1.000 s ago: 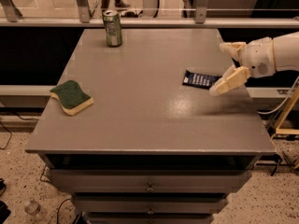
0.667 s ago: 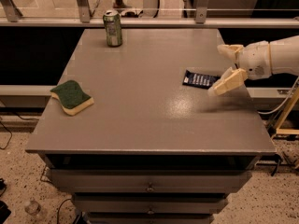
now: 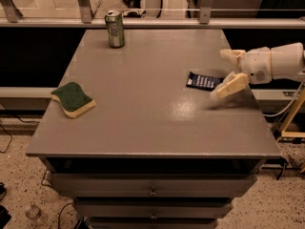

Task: Move rxbar blueberry near sponge

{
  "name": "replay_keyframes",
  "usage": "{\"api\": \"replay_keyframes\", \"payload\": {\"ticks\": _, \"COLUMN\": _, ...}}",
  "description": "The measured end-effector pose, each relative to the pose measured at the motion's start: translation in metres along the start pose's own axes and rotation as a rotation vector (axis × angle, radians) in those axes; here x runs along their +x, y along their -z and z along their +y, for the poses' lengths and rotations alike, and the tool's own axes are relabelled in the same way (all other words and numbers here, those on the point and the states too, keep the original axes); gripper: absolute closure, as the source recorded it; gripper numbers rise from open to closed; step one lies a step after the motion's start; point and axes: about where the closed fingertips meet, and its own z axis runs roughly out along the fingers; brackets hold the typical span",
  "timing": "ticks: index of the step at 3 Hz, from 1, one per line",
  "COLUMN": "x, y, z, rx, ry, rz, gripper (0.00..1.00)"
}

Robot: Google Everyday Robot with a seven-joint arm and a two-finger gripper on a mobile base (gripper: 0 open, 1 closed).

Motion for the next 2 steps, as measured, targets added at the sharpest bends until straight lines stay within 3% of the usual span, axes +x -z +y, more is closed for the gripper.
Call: {"api": "replay_keyframes", "payload": {"ticks": 2, "x": 0.0175, "y": -0.0079, "z": -0.0039, "rx": -0.005, "ry": -0.028, "rz": -0.017, "gripper": 0.00}}
